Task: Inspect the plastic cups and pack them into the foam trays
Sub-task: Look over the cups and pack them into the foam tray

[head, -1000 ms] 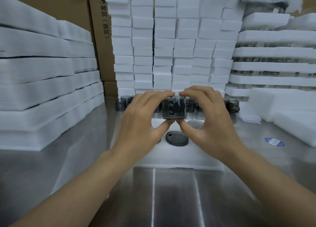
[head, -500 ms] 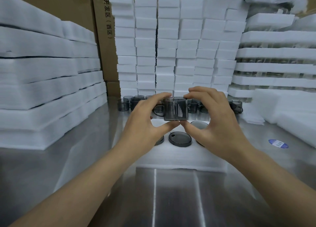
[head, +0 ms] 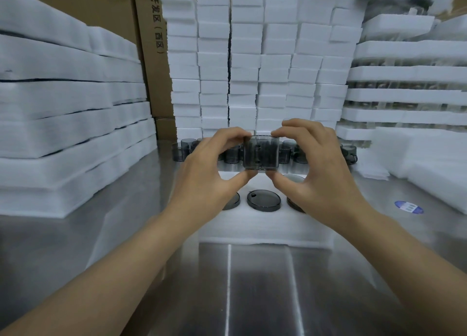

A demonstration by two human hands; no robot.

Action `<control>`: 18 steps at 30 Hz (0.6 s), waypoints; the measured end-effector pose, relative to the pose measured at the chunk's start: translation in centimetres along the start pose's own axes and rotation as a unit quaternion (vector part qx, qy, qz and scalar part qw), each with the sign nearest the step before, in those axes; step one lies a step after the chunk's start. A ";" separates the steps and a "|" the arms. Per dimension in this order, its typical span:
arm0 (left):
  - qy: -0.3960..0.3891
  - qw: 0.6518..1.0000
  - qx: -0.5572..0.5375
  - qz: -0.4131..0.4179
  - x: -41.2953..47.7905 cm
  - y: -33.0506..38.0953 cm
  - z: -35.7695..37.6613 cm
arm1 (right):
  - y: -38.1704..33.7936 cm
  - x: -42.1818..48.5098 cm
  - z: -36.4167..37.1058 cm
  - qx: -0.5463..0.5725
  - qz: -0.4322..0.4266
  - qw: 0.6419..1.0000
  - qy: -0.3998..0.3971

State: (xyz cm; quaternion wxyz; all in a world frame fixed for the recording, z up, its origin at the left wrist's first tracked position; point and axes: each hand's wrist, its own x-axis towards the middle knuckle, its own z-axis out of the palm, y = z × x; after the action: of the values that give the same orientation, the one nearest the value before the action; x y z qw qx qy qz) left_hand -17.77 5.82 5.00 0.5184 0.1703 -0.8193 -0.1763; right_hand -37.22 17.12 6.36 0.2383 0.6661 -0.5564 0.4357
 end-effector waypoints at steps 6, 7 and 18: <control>-0.052 0.991 -0.030 -0.119 0.1 -1.0 0.1 | -0.1 -0.1 -0.5 0.054 0.063 0.997 -0.005; -0.059 0.985 -0.030 -0.161 0.2 -1.4 0.0 | 0.0 0.0 -0.6 0.067 0.087 0.994 -0.002; -0.147 0.906 -0.175 -0.356 -0.1 -2.6 -0.6 | 0.8 0.4 -1.0 0.139 0.188 0.972 0.032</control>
State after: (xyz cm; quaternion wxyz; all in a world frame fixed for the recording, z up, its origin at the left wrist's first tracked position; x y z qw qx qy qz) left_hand -16.92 3.50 3.96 0.3166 0.3288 -0.7272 -0.5127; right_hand -38.31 17.47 7.02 0.0746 0.5621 -0.5976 0.5669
